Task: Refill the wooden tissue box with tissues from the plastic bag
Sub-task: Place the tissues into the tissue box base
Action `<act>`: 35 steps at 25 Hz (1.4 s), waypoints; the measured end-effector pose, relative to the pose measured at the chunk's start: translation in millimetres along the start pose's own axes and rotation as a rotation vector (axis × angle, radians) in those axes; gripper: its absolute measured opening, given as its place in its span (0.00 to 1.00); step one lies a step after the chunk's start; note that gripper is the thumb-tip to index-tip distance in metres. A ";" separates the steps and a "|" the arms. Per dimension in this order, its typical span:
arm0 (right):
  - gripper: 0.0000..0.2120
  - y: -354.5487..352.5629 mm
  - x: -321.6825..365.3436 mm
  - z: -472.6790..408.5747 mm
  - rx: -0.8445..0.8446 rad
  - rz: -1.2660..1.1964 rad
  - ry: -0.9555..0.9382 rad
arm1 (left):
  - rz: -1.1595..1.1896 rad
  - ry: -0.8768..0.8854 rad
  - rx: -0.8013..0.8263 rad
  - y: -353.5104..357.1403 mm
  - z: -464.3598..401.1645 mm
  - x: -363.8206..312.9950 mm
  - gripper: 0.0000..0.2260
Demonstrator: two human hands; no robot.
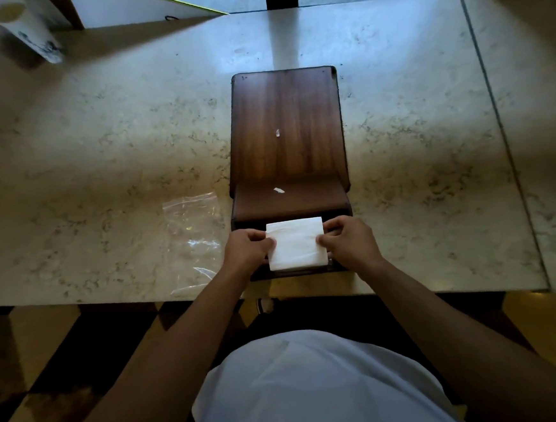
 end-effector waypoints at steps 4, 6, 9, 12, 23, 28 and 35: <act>0.09 4.9 1.0 -2.4 -0.082 0.156 -0.014 | -0.142 0.059 -0.026 4.0 -6.1 0.6 0.05; 0.10 7.5 -0.4 -3.4 -0.096 0.193 -0.008 | -0.207 0.091 -0.043 6.3 -5.2 0.2 0.10; 0.11 13.0 -1.1 -5.6 -0.103 0.242 0.002 | -0.311 0.111 -0.054 8.3 -7.4 0.4 0.10; 0.11 16.3 -1.2 -7.7 -0.111 0.279 -0.002 | -0.373 0.129 -0.051 10.0 -9.0 0.6 0.08; 0.11 8.0 8.7 -1.5 -0.156 0.400 -0.118 | -0.469 0.212 -0.079 6.7 -7.9 -9.9 0.11; 0.08 -34.4 30.1 -14.5 -0.362 0.304 -0.155 | -0.334 0.326 -0.184 -14.3 -12.8 -43.3 0.08; 0.12 -49.4 20.0 -70.2 -0.170 0.172 0.001 | -0.472 0.197 -0.248 -33.9 -53.0 -58.8 0.12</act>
Point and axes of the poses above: each hand's wrist, its own z-axis away from the middle knuckle, its own y-axis out of the palm, x = y × z, the point moved 3 cm from there along -z, towards the middle knuckle, and after that the axes turned 9 degrees about z, right-handed, at the moved point
